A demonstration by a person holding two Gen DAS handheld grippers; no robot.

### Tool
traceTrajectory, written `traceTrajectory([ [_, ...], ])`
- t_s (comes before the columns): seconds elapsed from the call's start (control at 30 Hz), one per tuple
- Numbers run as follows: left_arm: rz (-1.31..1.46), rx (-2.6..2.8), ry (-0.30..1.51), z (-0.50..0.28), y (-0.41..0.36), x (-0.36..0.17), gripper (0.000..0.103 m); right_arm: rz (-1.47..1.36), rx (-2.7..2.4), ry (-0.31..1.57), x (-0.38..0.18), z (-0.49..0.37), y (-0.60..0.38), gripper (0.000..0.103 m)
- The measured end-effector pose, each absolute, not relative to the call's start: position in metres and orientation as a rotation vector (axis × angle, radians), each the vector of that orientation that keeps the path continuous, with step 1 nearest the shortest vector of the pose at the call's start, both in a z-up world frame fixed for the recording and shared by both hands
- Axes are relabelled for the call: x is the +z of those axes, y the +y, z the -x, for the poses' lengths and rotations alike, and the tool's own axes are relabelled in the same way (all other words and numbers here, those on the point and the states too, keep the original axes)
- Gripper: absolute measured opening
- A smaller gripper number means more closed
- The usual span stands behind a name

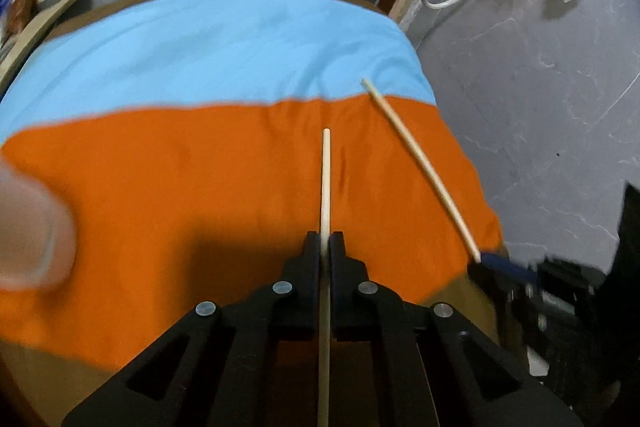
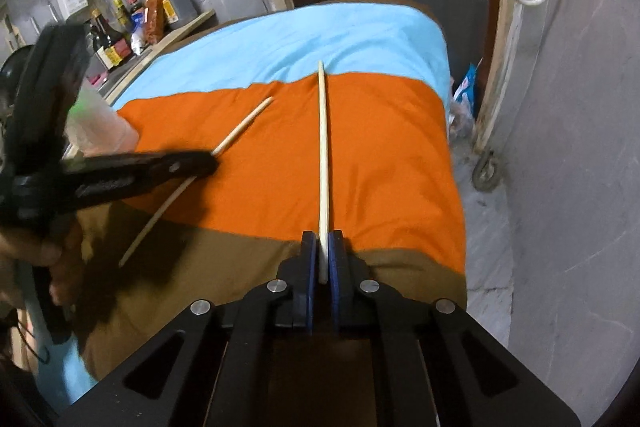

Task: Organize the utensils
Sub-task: 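Grasp one chopstick with the left tool while the right tool grasps the other chopstick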

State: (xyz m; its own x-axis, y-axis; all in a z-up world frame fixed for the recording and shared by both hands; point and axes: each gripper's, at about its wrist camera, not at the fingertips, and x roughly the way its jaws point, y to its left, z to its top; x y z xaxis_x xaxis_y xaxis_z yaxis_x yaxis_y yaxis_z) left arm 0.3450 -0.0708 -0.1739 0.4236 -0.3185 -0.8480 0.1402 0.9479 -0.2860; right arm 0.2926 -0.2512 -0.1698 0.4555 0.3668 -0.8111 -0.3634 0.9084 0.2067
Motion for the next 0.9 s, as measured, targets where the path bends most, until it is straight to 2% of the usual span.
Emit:
traceTrajectory([
  [0.1, 0.199, -0.279, 1.101, -0.331, -0.063, -0.174, 0.002, -0.028, 0.481, 1.021, -0.172, -0.305, -0.252, 0.012],
  [0.17, 0.205, -0.289, 1.105, -0.329, -0.061, -0.174, 0.003, -0.052, 0.511, 1.032, -0.172, -0.318, -0.252, 0.024],
  [0.23, 0.227, -0.301, 1.119, -0.331, -0.062, -0.174, 0.003, -0.046, 0.536, 1.038, -0.171, -0.329, -0.246, 0.028],
  [0.6, 0.202, -0.369, 1.196, -0.345, -0.066, -0.175, 0.003, 0.075, 0.58, 1.117, -0.168, -0.389, -0.214, 0.028],
  [0.63, 0.19, -0.372, 1.2, -0.345, -0.067, -0.174, 0.003, 0.084, 0.572, 1.114, -0.168, -0.387, -0.213, 0.027],
  [0.7, 0.169, -0.376, 1.206, -0.346, -0.069, -0.174, 0.003, 0.139, 0.512, 1.095, -0.169, -0.383, -0.21, 0.009],
  [0.9, 0.209, -0.372, 1.185, -0.348, -0.065, -0.173, 0.002, -0.023, 0.493, 1.112, -0.17, -0.385, -0.226, 0.003],
])
